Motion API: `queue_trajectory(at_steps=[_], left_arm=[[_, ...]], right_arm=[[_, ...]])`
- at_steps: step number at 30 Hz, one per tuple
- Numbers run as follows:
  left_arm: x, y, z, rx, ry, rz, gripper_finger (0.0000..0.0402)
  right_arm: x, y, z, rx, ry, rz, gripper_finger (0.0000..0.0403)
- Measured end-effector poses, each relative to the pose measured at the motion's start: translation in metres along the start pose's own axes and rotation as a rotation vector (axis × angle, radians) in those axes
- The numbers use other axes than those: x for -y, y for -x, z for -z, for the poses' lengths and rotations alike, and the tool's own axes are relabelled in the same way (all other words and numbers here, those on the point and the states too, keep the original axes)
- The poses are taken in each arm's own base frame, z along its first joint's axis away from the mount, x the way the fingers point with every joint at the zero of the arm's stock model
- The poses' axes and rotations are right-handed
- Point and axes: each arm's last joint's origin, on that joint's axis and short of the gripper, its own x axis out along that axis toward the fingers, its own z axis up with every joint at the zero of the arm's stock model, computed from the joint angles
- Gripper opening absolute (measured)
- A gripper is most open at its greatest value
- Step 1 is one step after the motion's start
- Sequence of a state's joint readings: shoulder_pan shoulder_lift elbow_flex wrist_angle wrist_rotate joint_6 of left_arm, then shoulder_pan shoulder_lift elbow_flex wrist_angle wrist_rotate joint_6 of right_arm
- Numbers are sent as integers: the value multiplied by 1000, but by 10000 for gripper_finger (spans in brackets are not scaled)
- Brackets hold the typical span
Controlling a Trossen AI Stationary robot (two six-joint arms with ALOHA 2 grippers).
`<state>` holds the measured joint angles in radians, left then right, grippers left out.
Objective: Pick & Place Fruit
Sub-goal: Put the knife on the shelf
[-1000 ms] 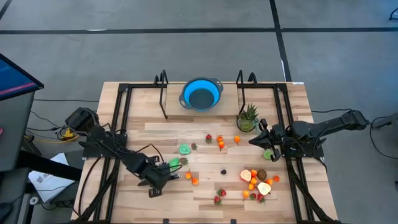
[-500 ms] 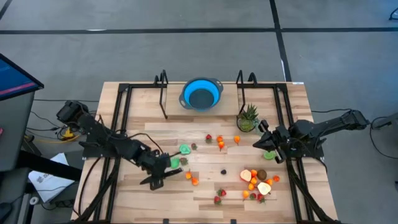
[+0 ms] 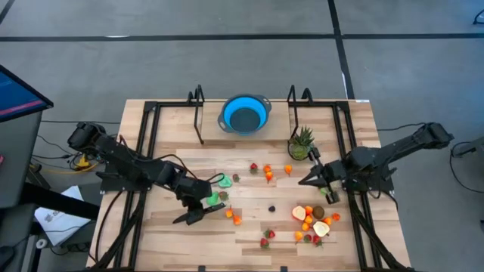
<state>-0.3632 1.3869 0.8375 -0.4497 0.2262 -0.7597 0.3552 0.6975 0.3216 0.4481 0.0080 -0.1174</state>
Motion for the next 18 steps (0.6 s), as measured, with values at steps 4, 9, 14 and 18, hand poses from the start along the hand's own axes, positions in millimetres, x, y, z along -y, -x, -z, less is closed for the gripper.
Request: queue_trajectory(at_steps=[4, 9, 14, 18], left_arm=[[2, 1, -8, 45, -2, 58, 71], [0, 2, -11, 55, 12, 61, 71], [-5, 4, -16, 71, 34, 55, 71], [-9, 6, -20, 87, 75, 52, 71]], right_arm=[[-2, -30, -8, -98, 58, -27, 0], [2, -70, -8, -248, 71, -33, 0], [6, -112, -5, -352, 106, -36, 0], [8, -143, -1, -407, 154, -50, 0]])
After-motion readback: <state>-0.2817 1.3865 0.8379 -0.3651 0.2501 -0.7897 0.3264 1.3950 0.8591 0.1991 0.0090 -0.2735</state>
